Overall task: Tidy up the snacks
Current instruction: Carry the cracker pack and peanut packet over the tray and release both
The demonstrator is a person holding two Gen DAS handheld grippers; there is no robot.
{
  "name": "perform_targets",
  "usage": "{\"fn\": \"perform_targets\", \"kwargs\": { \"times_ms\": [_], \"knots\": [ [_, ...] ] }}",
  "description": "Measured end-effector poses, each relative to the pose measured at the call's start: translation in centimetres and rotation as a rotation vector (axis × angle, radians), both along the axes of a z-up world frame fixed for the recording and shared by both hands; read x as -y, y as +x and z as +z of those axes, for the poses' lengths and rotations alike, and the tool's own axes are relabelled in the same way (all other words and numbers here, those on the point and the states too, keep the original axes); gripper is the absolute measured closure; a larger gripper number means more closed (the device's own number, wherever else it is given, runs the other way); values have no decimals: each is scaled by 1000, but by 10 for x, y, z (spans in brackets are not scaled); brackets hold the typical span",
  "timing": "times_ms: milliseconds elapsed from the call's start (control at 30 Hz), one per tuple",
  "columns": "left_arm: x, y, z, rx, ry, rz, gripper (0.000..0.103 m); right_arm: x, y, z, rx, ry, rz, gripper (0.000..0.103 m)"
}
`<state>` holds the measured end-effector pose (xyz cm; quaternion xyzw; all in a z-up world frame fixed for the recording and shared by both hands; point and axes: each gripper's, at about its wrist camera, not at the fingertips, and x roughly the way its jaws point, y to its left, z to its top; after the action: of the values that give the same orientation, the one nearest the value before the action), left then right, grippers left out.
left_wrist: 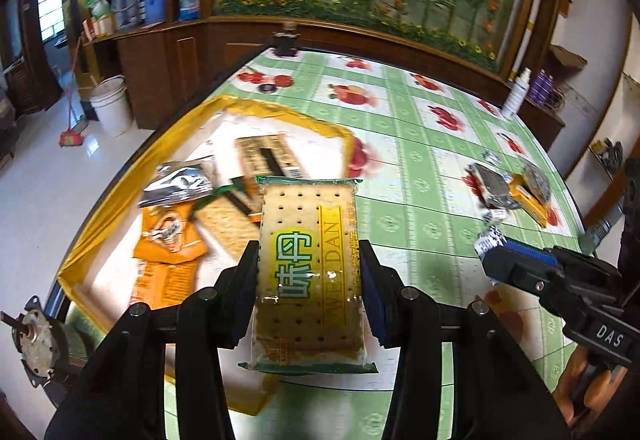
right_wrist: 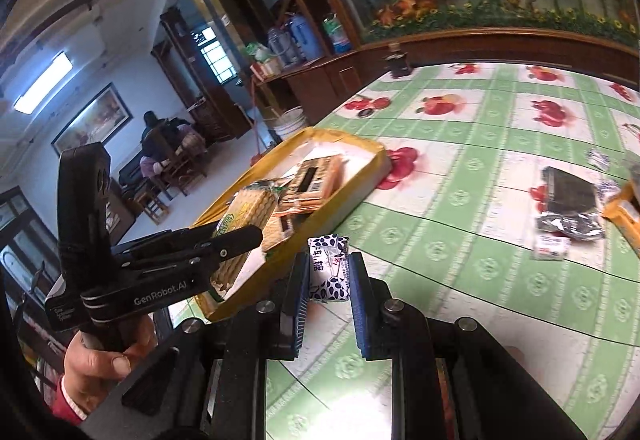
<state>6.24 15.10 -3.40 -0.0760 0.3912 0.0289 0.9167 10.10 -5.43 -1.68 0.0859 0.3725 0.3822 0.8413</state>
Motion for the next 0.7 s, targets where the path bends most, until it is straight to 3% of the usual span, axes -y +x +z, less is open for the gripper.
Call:
{"fn": "perform_targets", "kwargs": {
  "times_ms": [400,700],
  "knots": [
    [-58,-6,-11,-13,-20,129,58,-68,7,-3,-2,-9,110,83],
    [-81,-6,-23,-34,-23,170,58,-129,8,-11,-6,-39,211,83]
  ]
}}
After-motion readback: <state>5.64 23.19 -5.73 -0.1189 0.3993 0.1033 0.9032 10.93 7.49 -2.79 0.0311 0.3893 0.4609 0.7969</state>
